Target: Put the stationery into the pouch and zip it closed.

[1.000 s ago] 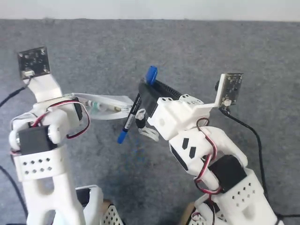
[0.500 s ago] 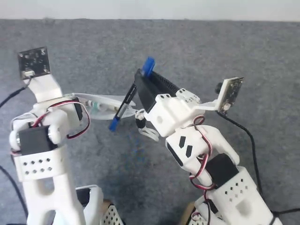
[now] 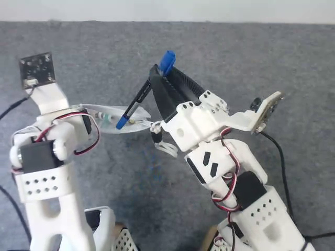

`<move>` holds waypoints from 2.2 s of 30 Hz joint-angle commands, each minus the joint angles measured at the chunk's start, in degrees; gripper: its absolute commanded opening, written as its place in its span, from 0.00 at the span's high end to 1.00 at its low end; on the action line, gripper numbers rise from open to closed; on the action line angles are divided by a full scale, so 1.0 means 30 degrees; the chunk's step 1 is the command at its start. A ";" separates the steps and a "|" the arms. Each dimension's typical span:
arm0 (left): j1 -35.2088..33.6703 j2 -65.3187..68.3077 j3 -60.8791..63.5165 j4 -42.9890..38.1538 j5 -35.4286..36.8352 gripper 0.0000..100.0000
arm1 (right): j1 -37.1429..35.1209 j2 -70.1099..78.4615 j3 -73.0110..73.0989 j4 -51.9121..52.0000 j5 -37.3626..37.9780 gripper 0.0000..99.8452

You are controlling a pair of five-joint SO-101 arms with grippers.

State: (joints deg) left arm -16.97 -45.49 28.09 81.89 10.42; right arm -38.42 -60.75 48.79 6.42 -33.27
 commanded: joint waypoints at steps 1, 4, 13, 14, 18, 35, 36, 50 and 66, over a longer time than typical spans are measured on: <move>-0.0205 -0.0498 -0.0161 -0.0762 -0.0205 0.99 | 0.0484 0.1187 -0.0147 -0.1421 0.0440 0.99; -0.0205 -0.0498 -0.0161 -0.0762 -0.0205 0.99 | 0.1363 0.2886 -0.0147 -0.3121 0.0440 0.99; -0.0205 -0.0498 -0.0161 -0.0762 -0.0469 0.99 | 0.0425 0.4557 0.2491 -0.7751 0.1817 0.99; -0.0205 -0.0498 -0.0161 -0.0762 -0.0469 0.99 | 0.0132 0.4322 0.2813 -0.7927 0.2198 0.99; -0.0205 -0.0498 -0.0132 -0.0762 -0.0469 0.99 | -0.0454 0.2418 0.3810 -0.7985 0.2696 0.99; -0.0176 -0.0498 -0.0132 -0.0908 -0.0498 0.99 | -0.2095 0.0952 0.6711 -0.7985 0.5275 0.99; -0.0176 -0.0498 -0.0132 -0.0908 -0.0498 0.99 | -0.2623 0.0952 0.7062 -0.7985 0.6564 0.99; -0.0088 -0.0498 -0.0103 -0.0879 -0.0498 0.99 | -0.5114 0.0952 0.8821 -0.8103 1.2718 0.99; -0.0088 -0.0440 -0.0103 -0.0908 -0.0498 0.99 | -0.5465 0.1187 0.9114 -0.7604 1.5414 0.99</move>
State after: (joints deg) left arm -17.49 -45.49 28.18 81.71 9.36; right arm -53.54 -57.58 78.86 -20.31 11.74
